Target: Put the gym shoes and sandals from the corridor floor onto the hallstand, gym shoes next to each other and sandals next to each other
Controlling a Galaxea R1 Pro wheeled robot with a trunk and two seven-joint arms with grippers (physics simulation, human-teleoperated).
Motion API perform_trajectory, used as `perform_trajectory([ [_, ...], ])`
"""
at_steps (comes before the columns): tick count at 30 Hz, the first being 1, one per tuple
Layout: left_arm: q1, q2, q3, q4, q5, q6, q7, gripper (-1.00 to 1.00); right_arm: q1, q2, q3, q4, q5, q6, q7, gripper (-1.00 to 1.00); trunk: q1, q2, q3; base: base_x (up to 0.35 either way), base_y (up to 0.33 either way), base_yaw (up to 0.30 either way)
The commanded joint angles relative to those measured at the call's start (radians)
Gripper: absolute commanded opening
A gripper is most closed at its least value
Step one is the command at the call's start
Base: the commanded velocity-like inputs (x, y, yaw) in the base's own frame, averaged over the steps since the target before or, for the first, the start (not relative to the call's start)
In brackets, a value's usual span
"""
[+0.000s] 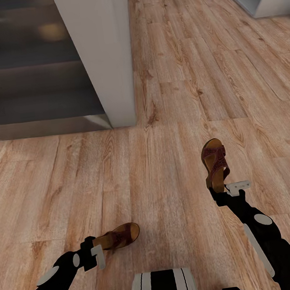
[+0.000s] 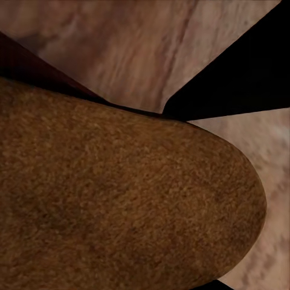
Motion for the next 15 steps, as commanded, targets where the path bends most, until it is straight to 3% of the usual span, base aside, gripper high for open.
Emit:
perform_trajectory([
  [1, 0.0, 0.001, -0.002, -0.001, -0.016, -0.008, 0.0, -1.0, 0.0, 0.0, -0.002, -0.001, -0.001, 0.006, 0.005, -1.0, 0.0, 0.0, -0.001, 0.0, 0.0, 0.0],
  [15, 0.001, 0.003, -0.004, -0.002, -0.016, -0.009, 0.0, -1.0, 0.0, 0.0, -0.002, -0.001, -0.001, 0.006, 0.005, -1.0, 0.0, 0.0, -0.001, 0.0, 0.0, 0.0],
])
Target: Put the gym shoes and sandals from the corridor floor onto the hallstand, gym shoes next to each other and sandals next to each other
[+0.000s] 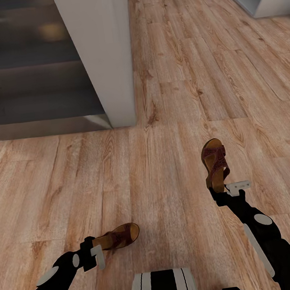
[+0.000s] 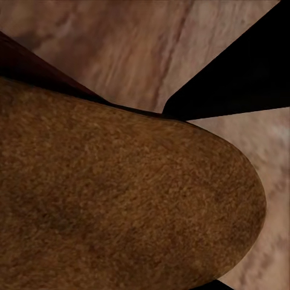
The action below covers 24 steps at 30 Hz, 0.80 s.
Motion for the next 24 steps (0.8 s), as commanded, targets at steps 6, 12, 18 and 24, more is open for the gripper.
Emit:
perform_trajectory([
  [6, -0.001, 0.0, -0.002, -0.002, -0.014, -0.008, -0.002, -1.0, 0.0, 0.0, -0.002, -0.001, -0.001, 0.006, 0.005, -1.0, 0.0, 0.0, -0.001, 0.0, 0.0, 0.0],
  [12, 0.006, -0.004, 0.003, -0.056, -0.014, 0.0, -0.003, -1.0, 0.0, 0.0, -0.002, -0.001, 0.0, 0.006, 0.005, -1.0, 0.0, 0.0, -0.001, 0.0, 0.0, 0.0],
  [18, 0.008, -0.006, 0.009, -0.148, -0.004, 0.063, -0.008, -1.0, 0.0, 0.0, -0.002, -0.001, -0.001, 0.006, 0.005, -1.0, 0.0, 0.0, -0.001, 0.0, 0.0, 0.0],
  [24, 0.001, -0.009, 0.012, -0.194, 0.031, 0.099, -0.011, -1.0, 0.0, 0.0, -0.002, -0.001, -0.001, 0.006, 0.005, -1.0, 0.0, 0.0, -0.001, 0.0, 0.0, 0.0],
])
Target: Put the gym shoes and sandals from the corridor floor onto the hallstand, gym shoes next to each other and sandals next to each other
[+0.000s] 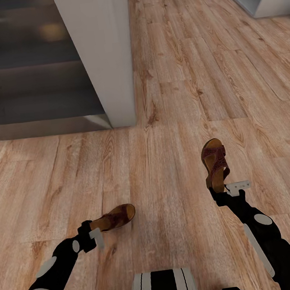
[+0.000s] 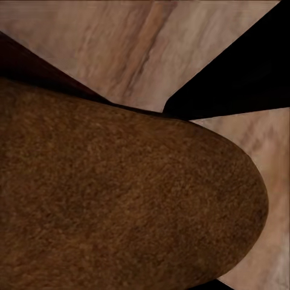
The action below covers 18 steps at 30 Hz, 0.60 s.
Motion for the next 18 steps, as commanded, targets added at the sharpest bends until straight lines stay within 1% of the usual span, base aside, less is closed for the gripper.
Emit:
perform_trajectory([
  [1, -0.001, 0.0, -0.001, -0.004, 0.001, 0.002, -0.005, -1.0, 0.0, 0.0, -0.002, -0.001, -0.001, 0.006, 0.005, -1.0, 0.0, 0.0, -0.001, 0.0, 0.0, 0.0],
  [2, -0.001, -0.001, -0.001, -0.007, 0.012, 0.004, -0.004, -1.0, 0.0, 0.0, -0.002, -0.001, -0.001, 0.006, 0.005, -1.0, 0.0, 0.0, -0.001, 0.0, 0.0, 0.0],
  [3, -0.002, -0.003, -0.001, -0.01, 0.039, 0.01, -0.002, -1.0, 0.0, 0.0, -0.002, -0.001, -0.001, 0.006, 0.005, -1.0, 0.0, 0.0, -0.001, 0.0, 0.0, 0.0],
  [5, -0.002, -0.005, 0.001, -0.011, 0.072, 0.019, 0.0, -1.0, 0.0, 0.0, -0.001, -0.001, -0.001, 0.006, 0.005, -1.0, 0.0, 0.0, -0.001, 0.0, 0.0, 0.0],
  [6, -0.002, -0.006, 0.008, -0.013, 0.111, 0.032, 0.002, -1.0, 0.0, 0.001, -0.001, 0.0, 0.0, 0.006, 0.005, -1.0, 0.0, 0.0, -0.001, 0.0, 0.0, 0.0],
  [8, -0.003, -0.007, 0.021, -0.013, 0.153, 0.044, 0.004, -1.0, 0.0, 0.001, -0.001, 0.003, 0.0, 0.005, 0.005, -1.0, 0.0, 0.0, -0.001, 0.0, 0.0, 0.0],
  [9, -0.003, -0.007, 0.038, -0.014, 0.195, 0.054, 0.007, -1.0, 0.0, 0.001, 0.0, 0.005, 0.001, 0.003, 0.005, -1.0, 0.0, 0.0, -0.001, 0.0, 0.0, 0.0],
  [12, -0.003, -0.008, 0.069, -0.014, 0.254, 0.062, 0.013, -1.0, 0.0, 0.001, 0.0, 0.009, 0.002, 0.001, 0.006, -1.0, 0.0, 0.0, -0.001, 0.0, 0.0, 0.0],
  [13, -0.003, -0.008, 0.094, -0.015, 0.288, 0.065, 0.02, -1.0, 0.0, 0.002, 0.001, 0.013, 0.002, 0.001, 0.006, -1.0, 0.0, 0.0, -0.001, 0.0, 0.0, 0.0],
  [15, -0.003, -0.008, 0.12, -0.014, 0.317, 0.068, 0.029, -1.0, 0.0, 0.003, 0.002, 0.018, 0.002, 0.0, 0.006, -1.0, 0.0, 0.0, -0.001, 0.0, 0.0, 0.0],
  [16, -0.003, -0.008, 0.146, -0.014, 0.339, 0.069, 0.039, -1.0, 0.0, 0.003, 0.002, 0.023, 0.002, 0.0, 0.007, -1.0, 0.0, 0.0, -0.001, 0.0, 0.0, 0.0],
  [17, -0.003, -0.008, 0.159, -0.014, 0.349, 0.07, 0.044, -1.0, 0.0, 0.003, 0.002, 0.024, 0.001, 0.0, 0.006, -1.0, 0.0, 0.0, -0.001, 0.0, 0.0, 0.0],
  [18, -0.002, -0.008, 0.185, -0.012, 0.366, 0.071, 0.055, -1.0, 0.0, 0.003, 0.002, 0.027, 0.001, 0.0, 0.006, -1.0, 0.0, 0.0, -0.001, 0.0, 0.0, 0.0],
])
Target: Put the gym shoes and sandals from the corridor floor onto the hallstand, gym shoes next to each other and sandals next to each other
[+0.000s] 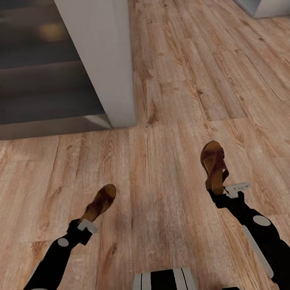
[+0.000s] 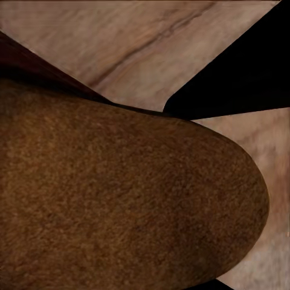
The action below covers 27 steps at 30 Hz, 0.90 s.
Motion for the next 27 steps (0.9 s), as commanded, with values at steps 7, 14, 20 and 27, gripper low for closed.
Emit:
perform_trajectory([
  [7, 0.004, -0.011, 0.1, 0.013, 0.084, 0.004, 0.025, -1.0, 0.0, -0.001, -0.008, 0.003, 0.002, 0.005, 0.005, -1.0, 0.0, 0.0, -0.001, 0.0, 0.0, 0.0],
  [14, 0.011, -0.022, 0.155, 0.046, 0.212, 0.005, 0.066, -1.0, 0.0, -0.013, -0.012, 0.043, 0.007, 0.004, 0.006, -1.0, 0.0, 0.0, -0.001, 0.0, 0.0, 0.0],
  [20, 0.011, -0.022, 0.162, 0.096, 0.295, 0.006, 0.137, -1.0, 0.0, -0.015, -0.013, 0.081, 0.01, 0.004, 0.007, -1.0, 0.0, 0.0, -0.001, 0.0, 0.0, 0.0],
  [27, 0.012, -0.021, 0.168, 0.197, 0.375, 0.006, 0.16, -1.0, 0.002, -0.015, -0.013, 0.089, 0.01, 0.005, 0.005, -1.0, 0.0, 0.0, -0.001, 0.0, 0.0, 0.0],
])
